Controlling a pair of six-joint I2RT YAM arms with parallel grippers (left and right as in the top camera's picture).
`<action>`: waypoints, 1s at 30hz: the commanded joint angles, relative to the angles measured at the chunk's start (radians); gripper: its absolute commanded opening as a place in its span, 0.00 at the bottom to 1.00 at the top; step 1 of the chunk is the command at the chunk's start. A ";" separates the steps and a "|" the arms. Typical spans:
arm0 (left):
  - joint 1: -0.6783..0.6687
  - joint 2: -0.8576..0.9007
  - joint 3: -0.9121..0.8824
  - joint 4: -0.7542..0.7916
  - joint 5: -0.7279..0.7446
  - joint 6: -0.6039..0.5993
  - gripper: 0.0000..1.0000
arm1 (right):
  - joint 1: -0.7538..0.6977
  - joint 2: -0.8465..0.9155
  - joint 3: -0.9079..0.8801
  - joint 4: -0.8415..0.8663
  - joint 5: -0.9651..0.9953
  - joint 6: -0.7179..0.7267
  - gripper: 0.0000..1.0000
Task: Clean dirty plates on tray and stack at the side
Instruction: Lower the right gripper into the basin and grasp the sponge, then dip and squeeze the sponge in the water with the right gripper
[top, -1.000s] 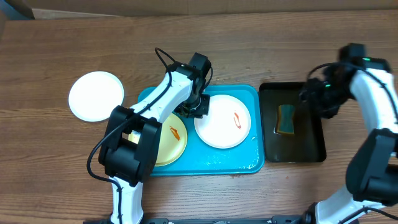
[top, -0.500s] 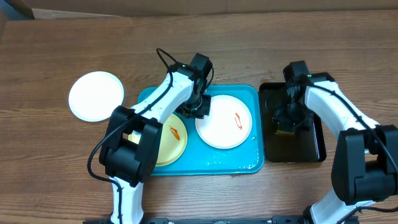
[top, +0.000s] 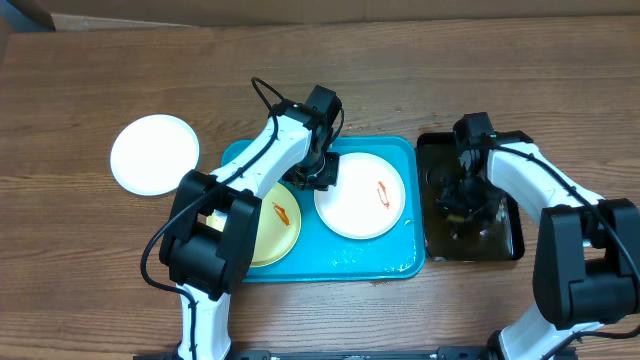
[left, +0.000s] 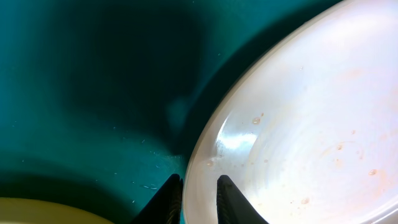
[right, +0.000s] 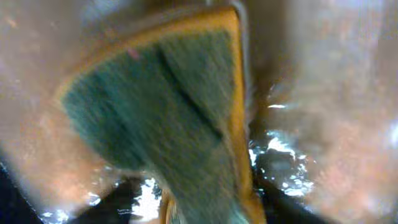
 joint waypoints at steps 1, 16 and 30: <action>-0.004 0.012 0.023 -0.003 0.013 0.015 0.22 | 0.002 -0.008 -0.005 0.048 -0.001 -0.021 0.78; -0.004 0.012 0.023 -0.006 0.012 0.015 0.23 | 0.002 -0.008 -0.005 0.150 0.008 -0.021 0.56; -0.004 0.012 0.023 -0.010 0.011 0.015 0.24 | 0.002 -0.008 -0.006 0.245 0.071 -0.021 0.33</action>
